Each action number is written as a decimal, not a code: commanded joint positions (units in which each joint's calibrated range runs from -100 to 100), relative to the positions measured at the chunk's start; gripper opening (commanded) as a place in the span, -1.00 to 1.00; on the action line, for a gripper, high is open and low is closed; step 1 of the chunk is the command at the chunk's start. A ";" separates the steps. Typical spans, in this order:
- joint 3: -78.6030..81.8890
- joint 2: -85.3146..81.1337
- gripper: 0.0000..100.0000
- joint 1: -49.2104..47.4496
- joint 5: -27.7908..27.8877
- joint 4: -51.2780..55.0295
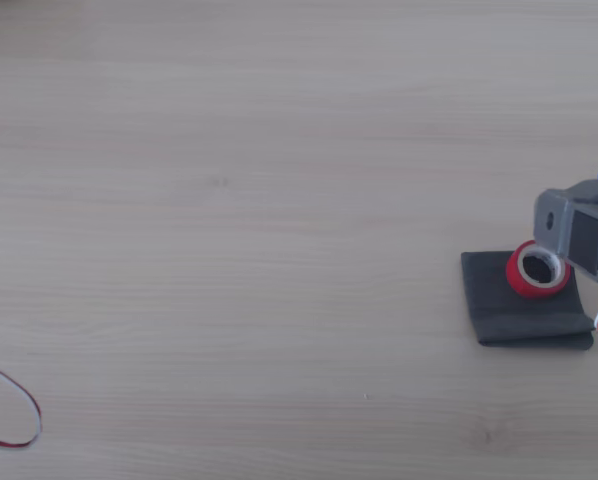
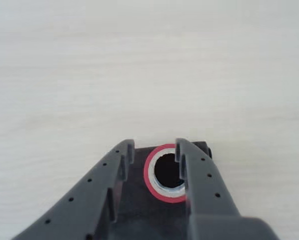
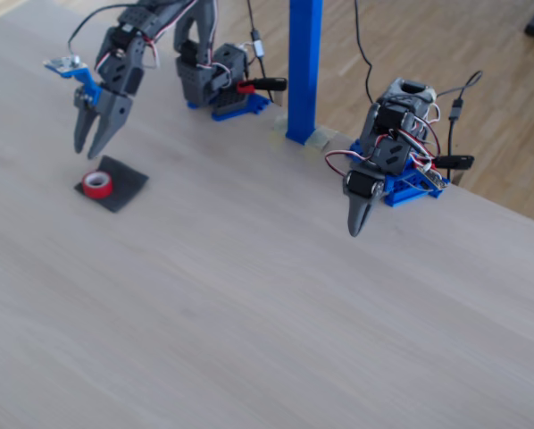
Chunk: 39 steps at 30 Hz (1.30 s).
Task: Grab the red tape and move it to the grey mat
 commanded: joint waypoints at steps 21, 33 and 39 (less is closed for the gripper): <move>33.65 -46.23 -0.96 -0.37 -0.01 -0.22; 51.45 -64.24 -0.96 0.44 -1.68 -0.05; 54.16 -70.05 -0.96 1.70 -1.74 6.31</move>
